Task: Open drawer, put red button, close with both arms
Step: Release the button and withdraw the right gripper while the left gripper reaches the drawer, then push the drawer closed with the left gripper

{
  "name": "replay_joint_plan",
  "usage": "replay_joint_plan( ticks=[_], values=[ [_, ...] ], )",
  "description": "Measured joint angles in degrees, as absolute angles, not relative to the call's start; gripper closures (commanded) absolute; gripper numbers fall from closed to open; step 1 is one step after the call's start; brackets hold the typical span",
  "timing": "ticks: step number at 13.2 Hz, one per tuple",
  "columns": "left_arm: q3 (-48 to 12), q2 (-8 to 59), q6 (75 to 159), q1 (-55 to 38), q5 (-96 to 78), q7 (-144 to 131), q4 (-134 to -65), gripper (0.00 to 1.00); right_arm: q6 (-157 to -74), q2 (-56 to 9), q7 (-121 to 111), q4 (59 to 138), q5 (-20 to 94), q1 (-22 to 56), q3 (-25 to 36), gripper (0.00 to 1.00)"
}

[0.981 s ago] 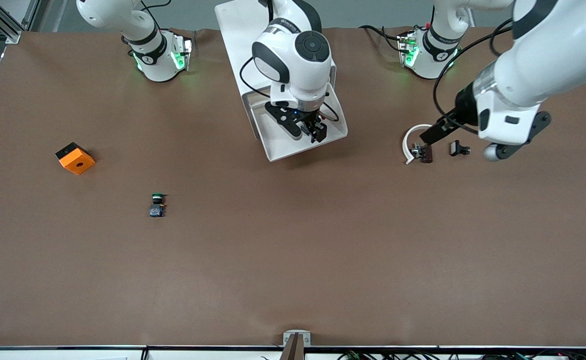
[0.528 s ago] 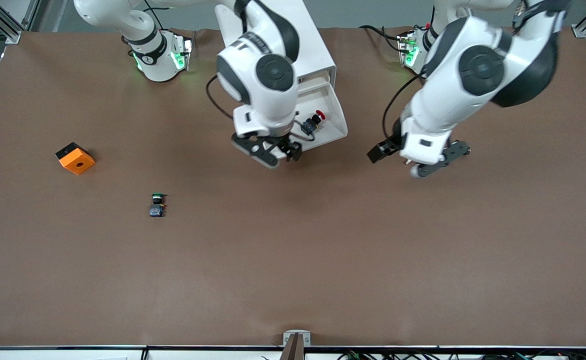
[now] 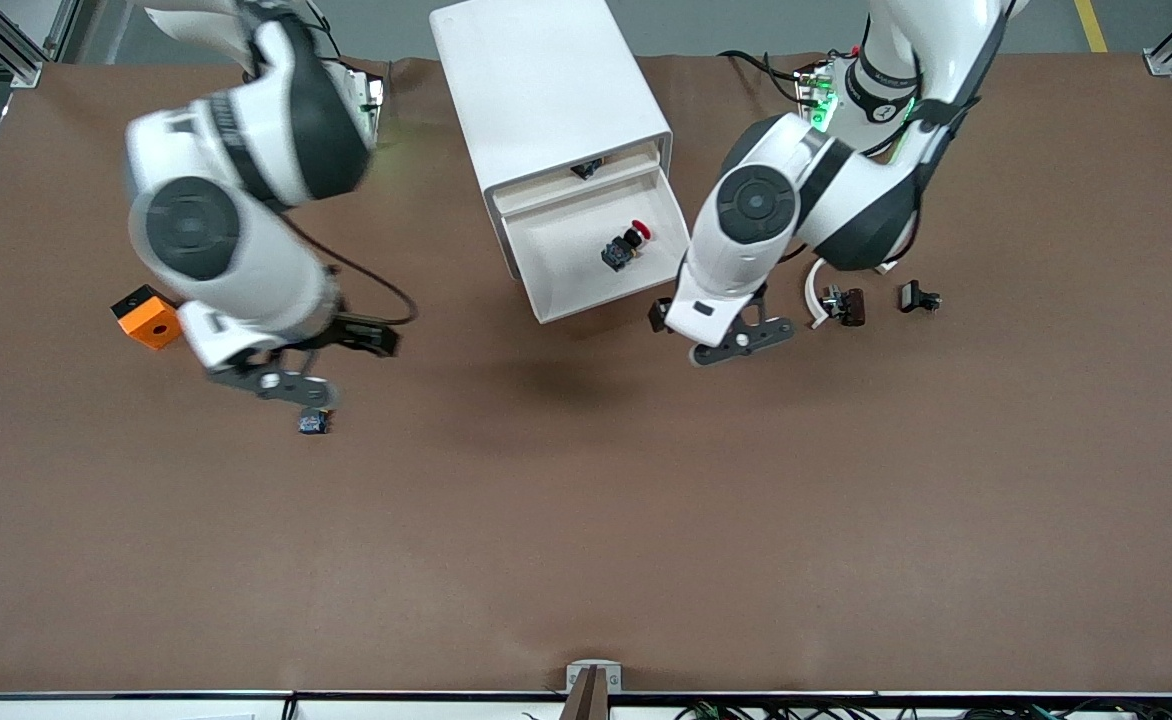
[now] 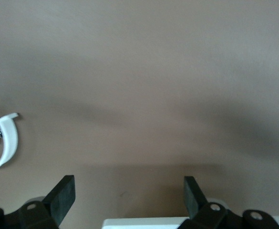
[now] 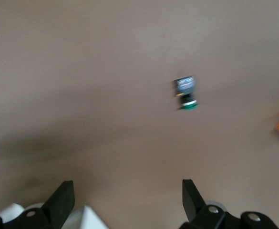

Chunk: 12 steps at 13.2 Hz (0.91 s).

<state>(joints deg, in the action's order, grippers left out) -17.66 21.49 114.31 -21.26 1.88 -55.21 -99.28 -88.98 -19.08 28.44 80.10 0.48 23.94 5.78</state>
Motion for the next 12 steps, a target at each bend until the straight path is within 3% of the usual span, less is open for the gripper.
replay_joint_plan(
  ticks=[8,12],
  values=[
    [-17.7,25.4,119.4,-24.6,3.6,-55.2,-100.7,0.0,-86.0,-16.0,-10.0,80.2,-1.5,2.4,5.9,0.0],
    [-17.7,29.3,125.1,-24.7,3.9,-55.4,-101.6,0.0,-86.0,-16.0,-11.7,80.2,-1.5,-1.6,5.9,0.0]
  ],
)
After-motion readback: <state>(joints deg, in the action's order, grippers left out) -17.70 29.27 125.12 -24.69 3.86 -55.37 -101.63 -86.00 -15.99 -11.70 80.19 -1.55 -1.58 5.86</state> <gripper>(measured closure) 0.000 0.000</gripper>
